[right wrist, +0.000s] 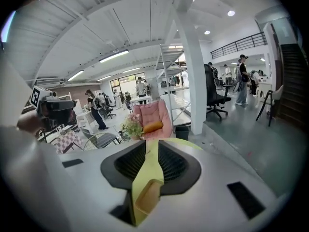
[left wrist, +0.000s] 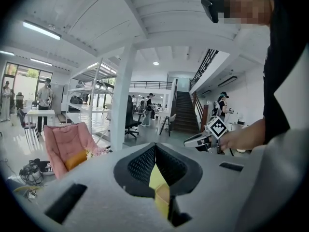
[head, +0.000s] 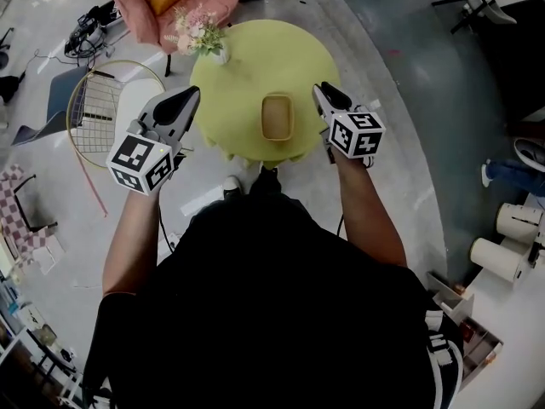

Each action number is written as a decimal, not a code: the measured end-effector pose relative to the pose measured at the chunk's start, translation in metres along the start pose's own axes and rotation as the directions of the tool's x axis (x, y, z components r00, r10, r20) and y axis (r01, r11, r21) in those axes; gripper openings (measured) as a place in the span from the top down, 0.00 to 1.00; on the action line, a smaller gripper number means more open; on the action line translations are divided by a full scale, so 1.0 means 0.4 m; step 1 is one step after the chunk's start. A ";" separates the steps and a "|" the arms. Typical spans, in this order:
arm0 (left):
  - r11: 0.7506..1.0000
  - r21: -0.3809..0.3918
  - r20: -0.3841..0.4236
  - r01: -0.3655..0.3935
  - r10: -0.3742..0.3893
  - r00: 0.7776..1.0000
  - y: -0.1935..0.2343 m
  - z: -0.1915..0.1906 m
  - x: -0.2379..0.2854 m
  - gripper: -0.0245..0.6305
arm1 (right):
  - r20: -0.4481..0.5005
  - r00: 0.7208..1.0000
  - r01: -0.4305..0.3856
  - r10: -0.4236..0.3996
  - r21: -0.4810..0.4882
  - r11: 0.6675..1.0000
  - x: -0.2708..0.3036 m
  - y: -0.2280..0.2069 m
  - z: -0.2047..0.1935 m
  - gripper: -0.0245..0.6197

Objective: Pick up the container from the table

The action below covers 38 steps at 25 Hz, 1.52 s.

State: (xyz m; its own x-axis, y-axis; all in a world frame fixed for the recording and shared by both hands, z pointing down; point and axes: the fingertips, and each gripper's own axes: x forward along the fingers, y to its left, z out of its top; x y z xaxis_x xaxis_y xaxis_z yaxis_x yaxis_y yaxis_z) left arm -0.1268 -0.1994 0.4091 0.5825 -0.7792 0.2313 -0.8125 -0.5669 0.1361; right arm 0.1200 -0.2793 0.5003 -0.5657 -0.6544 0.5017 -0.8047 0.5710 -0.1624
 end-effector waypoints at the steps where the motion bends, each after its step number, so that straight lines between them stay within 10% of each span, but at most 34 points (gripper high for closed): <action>1: 1.000 -0.002 -0.003 -0.002 0.002 1.000 0.004 -0.004 0.001 0.94 | -0.008 1.000 -0.005 0.005 0.003 1.000 0.008 -0.002 -0.009 0.83; 24: 0.998 -0.047 -0.047 -0.040 0.038 0.998 0.028 -0.083 0.021 0.94 | -0.281 0.952 -0.137 0.122 -0.035 0.990 0.173 0.027 -0.295 0.70; 38: 0.993 -0.102 -0.085 -0.055 0.046 0.995 0.025 -0.148 0.037 0.94 | -0.471 0.864 -0.251 0.179 -0.096 0.963 0.215 0.066 -0.500 0.66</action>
State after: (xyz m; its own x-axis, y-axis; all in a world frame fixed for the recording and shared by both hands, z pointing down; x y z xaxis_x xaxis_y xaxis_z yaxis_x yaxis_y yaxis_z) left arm -0.1278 -0.2008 0.4710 0.5402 -0.7789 0.3186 -0.8414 -0.4930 0.2212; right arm 0.0861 -0.2215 0.7091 -0.5476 -0.2300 0.8045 -0.6158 0.7618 -0.2013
